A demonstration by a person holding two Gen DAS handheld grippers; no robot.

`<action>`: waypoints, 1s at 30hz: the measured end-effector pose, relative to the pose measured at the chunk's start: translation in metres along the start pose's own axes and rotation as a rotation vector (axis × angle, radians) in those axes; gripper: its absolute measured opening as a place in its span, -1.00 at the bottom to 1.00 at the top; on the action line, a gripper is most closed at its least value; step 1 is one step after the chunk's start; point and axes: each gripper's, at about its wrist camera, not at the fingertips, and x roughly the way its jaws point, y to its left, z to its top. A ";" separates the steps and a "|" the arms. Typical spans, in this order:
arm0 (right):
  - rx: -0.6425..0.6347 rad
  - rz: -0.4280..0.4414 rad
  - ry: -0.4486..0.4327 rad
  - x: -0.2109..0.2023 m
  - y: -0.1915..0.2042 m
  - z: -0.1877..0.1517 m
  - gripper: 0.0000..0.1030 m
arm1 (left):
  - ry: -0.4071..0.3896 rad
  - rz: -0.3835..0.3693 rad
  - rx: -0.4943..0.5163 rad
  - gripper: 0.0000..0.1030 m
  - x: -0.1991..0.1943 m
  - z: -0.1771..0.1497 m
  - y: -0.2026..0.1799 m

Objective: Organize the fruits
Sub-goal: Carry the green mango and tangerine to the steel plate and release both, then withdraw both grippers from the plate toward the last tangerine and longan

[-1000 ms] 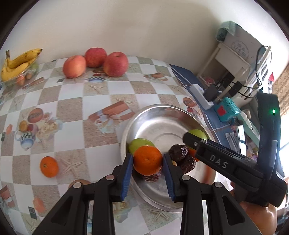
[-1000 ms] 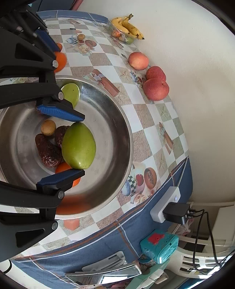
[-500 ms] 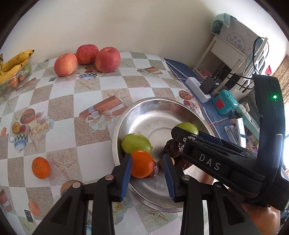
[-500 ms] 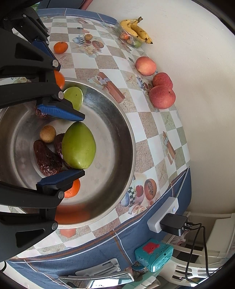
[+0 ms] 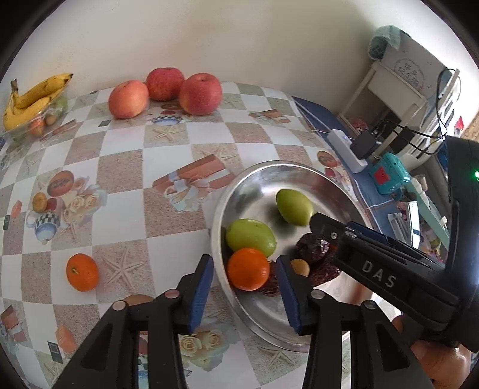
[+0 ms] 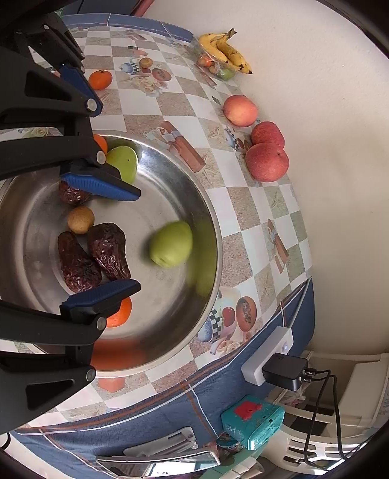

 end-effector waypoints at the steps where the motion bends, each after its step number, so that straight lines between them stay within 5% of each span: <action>1: -0.002 -0.001 0.003 0.001 0.000 0.000 0.09 | 0.000 0.002 -0.010 -0.03 0.000 0.000 0.003; 14: -0.043 -0.002 0.020 0.002 0.011 -0.004 0.08 | -0.003 0.191 -0.182 0.37 -0.008 0.006 0.060; 22: -0.094 -0.002 0.025 0.002 0.025 -0.007 0.08 | -0.018 0.336 -0.253 0.97 -0.014 0.004 0.087; 30: -0.145 0.012 0.027 0.000 0.041 -0.011 0.08 | -0.058 0.458 -0.266 1.00 -0.026 0.006 0.102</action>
